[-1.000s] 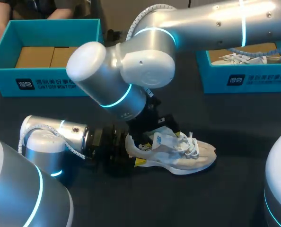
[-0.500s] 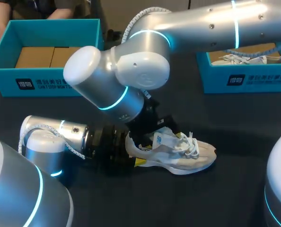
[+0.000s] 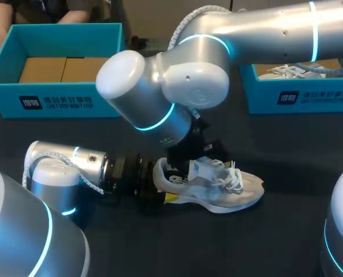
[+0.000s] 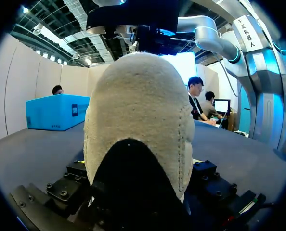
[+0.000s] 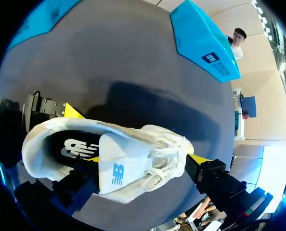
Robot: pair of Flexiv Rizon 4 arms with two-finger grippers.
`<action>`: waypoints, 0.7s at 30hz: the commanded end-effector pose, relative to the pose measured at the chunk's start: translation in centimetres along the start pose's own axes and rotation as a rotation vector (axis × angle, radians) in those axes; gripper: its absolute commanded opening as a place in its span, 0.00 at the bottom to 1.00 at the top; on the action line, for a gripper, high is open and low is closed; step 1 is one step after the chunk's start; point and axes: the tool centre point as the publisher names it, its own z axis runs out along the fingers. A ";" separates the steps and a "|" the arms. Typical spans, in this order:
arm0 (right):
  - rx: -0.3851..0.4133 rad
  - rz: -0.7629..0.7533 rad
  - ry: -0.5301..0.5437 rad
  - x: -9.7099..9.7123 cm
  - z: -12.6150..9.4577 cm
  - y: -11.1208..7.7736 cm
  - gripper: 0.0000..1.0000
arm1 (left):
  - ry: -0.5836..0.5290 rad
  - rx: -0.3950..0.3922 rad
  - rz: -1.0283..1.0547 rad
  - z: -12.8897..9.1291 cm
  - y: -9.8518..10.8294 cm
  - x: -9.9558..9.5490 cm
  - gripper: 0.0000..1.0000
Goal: Take the shoe out of the shoebox, open the shoe tongue, remove and reinsert the insole, then place the shoe into the shoebox
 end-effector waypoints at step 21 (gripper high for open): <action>0.062 0.876 0.111 -1.0 -0.9 -1.7 0.24 | -0.001 -0.003 0.000 -0.1 0.3 -0.2 0.00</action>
